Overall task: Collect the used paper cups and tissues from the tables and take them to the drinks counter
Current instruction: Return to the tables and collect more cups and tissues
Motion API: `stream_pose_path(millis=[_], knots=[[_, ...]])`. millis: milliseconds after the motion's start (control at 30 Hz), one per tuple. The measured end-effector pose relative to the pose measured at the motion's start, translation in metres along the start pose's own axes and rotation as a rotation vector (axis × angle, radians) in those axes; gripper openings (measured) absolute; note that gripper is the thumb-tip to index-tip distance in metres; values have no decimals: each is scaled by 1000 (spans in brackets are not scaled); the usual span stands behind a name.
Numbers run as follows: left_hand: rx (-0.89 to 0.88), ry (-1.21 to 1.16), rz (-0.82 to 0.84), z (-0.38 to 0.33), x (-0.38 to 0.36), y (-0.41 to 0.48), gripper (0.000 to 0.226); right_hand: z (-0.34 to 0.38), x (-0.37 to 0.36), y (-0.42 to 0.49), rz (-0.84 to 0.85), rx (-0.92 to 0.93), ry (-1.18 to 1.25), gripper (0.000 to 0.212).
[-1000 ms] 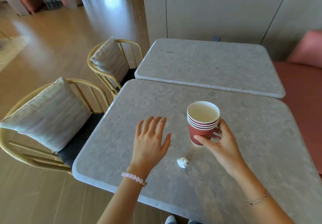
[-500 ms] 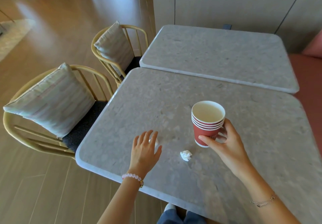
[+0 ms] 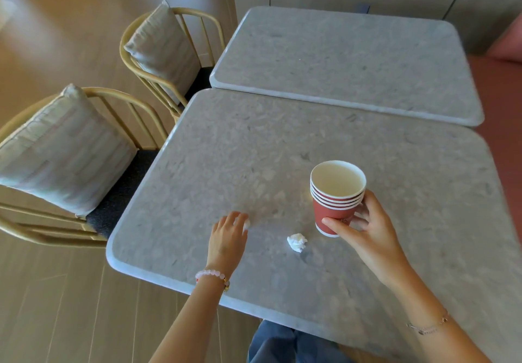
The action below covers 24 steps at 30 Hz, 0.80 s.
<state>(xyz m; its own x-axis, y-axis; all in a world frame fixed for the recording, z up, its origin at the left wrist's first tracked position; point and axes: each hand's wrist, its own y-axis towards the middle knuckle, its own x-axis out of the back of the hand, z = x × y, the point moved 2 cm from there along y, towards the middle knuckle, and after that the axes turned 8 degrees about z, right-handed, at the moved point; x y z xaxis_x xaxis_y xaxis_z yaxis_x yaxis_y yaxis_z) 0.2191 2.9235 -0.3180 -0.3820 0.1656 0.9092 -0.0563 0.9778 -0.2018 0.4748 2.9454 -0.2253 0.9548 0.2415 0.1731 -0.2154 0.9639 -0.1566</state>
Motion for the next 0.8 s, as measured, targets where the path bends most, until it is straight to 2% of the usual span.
stream_pose_path(millis=[300,467,800], knots=[[-110,-150,-14,-27,-9,-9,27,-6,7,-9,-35,-25,18,60],[-193,-202,30,-49,-28,-28,26,-9,8,-15,-44,-32,25,66],[-165,-209,142,-63,-56,-38,42,-15,13,-27,-56,-25,11,69]])
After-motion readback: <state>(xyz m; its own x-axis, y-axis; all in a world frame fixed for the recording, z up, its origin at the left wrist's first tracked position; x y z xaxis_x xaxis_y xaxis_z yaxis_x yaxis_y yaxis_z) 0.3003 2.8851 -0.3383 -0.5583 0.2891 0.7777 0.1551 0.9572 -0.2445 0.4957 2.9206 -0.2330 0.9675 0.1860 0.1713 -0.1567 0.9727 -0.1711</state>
